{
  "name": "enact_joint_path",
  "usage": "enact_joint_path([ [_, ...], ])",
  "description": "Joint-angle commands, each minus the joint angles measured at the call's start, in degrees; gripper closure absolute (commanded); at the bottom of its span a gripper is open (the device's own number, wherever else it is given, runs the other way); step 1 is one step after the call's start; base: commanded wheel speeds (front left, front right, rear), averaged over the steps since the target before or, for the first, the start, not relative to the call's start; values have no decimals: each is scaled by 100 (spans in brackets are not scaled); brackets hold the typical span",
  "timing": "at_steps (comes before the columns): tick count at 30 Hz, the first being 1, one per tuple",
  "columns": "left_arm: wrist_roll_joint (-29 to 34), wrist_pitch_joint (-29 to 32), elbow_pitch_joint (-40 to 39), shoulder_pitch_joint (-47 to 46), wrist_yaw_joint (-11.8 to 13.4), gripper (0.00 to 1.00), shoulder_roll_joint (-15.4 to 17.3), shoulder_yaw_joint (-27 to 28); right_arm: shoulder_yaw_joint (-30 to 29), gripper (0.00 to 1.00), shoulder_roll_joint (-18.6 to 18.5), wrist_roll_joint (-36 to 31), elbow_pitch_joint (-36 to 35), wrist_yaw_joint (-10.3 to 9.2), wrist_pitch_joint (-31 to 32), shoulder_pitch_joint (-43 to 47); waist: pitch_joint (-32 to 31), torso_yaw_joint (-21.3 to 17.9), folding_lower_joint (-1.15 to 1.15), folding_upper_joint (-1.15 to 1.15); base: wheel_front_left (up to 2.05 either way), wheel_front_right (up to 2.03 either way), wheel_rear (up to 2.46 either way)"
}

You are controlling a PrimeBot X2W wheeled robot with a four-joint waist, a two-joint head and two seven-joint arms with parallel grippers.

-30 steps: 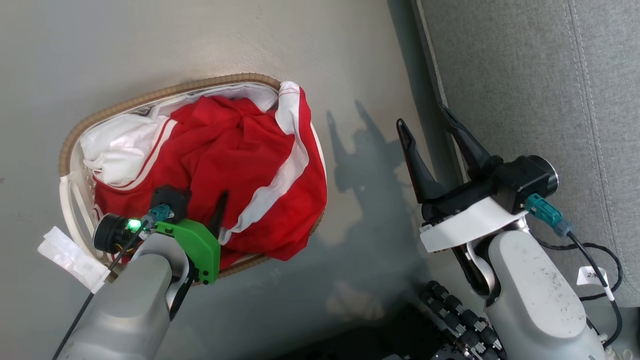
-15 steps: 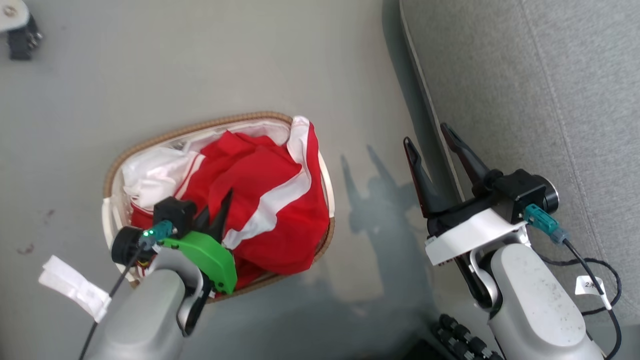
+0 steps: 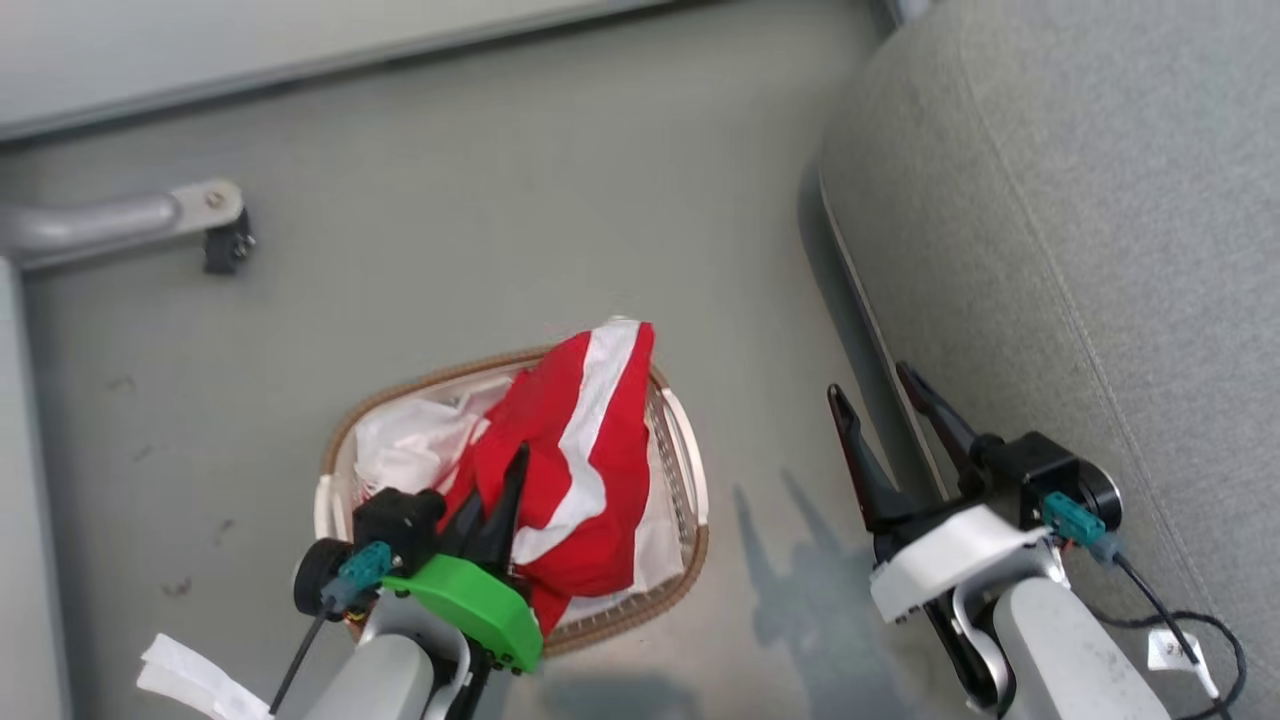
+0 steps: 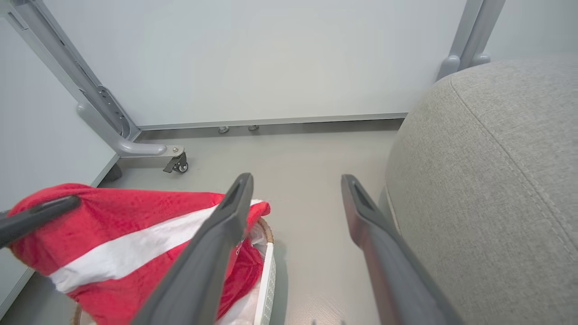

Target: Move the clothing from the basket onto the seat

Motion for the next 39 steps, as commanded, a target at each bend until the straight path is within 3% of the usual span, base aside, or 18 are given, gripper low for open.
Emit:
enact_joint_path([
  [1,78,0,-138,143,-16,100,-23,80,-53,0,-27,-27,34,-4,-27,162,-733,316,0,0,0,0,0],
  [21,452,0,-1772,47,-16,100,-290,540,55,0,-23,-53,271,-4,-27,933,-1807,530,0,0,0,0,0],
  [29,472,1,-1899,-31,-16,100,-329,496,801,0,-70,-277,431,-4,-27,1005,-1964,600,0,0,0,0,0],
  [39,410,1,-1973,-57,-16,100,-407,336,1737,0,-51,-617,799,-4,-27,211,-1961,744,0,0,0,0,0],
])
